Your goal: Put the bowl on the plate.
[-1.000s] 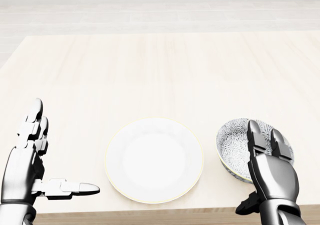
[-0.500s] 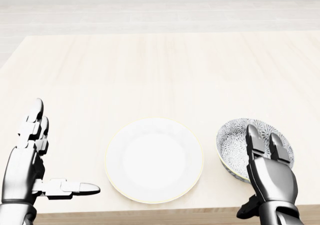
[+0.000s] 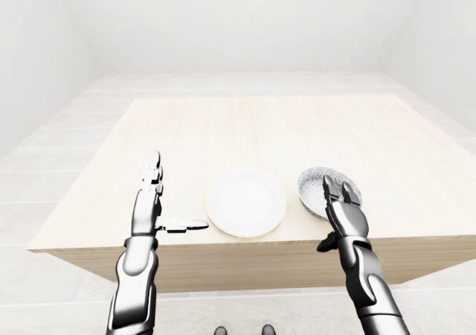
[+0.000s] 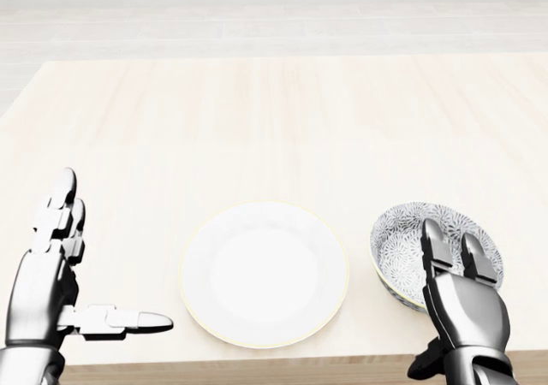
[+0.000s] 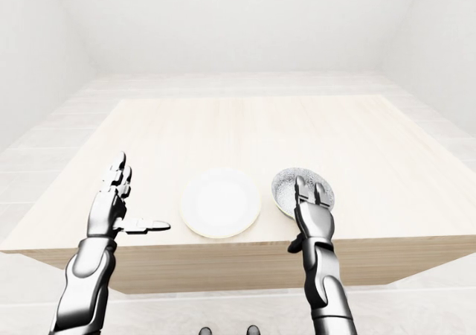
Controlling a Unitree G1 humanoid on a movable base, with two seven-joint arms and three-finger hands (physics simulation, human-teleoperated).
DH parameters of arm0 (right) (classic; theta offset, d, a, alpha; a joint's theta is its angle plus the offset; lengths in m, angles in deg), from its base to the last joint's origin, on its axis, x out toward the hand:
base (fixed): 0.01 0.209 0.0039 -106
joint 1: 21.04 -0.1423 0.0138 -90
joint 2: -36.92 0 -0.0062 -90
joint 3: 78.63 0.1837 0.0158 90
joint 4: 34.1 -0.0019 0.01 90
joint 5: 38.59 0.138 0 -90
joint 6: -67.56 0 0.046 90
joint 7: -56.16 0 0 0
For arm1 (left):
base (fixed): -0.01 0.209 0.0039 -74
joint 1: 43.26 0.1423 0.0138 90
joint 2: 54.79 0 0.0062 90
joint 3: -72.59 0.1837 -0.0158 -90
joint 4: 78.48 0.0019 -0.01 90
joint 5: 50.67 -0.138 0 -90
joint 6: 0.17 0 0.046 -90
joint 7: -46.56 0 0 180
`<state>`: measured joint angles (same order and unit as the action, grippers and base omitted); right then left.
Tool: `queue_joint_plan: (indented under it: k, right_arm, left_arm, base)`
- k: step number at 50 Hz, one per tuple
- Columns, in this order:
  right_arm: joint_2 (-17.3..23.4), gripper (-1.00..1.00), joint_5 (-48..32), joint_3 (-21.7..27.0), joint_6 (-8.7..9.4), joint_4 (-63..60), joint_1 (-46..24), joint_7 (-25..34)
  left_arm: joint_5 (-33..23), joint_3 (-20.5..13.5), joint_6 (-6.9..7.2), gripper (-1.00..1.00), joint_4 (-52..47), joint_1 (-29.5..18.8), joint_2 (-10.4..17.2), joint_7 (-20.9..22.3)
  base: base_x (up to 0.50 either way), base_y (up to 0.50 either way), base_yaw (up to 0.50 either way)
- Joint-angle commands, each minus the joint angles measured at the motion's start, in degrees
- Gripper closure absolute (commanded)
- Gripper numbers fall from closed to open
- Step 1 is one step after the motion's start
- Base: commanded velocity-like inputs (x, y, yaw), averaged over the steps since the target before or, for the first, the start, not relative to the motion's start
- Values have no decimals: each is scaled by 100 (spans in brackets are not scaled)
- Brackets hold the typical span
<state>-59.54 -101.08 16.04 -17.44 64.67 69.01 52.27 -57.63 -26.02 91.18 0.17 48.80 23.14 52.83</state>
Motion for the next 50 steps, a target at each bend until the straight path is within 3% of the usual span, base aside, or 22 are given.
queue_joint_plan:
  k: [1,17,19,31,41,44,48,50]
  right_arm:
    - [12,-100,-25,-9,0,-7,4,44]
    - [4,-100,-65,9,0,-112,68,105]
    - [2,-68,-69,12,0,-131,80,111]
    - [-5,-32,-77,15,0,-78,100,82]
    - [-2,-20,-102,18,0,-161,113,136]
    - [2,5,-108,29,0,-214,117,167]
    - [7,18,-110,51,0,-240,100,193]
    - [0,34,-131,47,0,-328,128,238]
  left_arm:
    - [-7,15,5,-100,16,-25,2,-16]
    - [-5,17,10,-100,-34,13,-3,-12]
    - [0,12,25,-100,-51,14,-2,-7]
    - [10,-11,18,-100,-103,61,-6,8]
    - [9,-13,16,-100,-96,56,-10,7]
    - [0,-19,-5,-100,-45,25,-3,-7]
    - [22,-32,57,-100,-64,-5,3,-8]
    - [23,-28,69,-100,-117,25,0,-2]
  base:
    - [0,0,0]
    - [0,0,0]
    - [0,0,0]
    - [0,0,0]
    - [0,0,0]
    - [0,0,0]
    - [0,0,0]
    - [0,0,0]
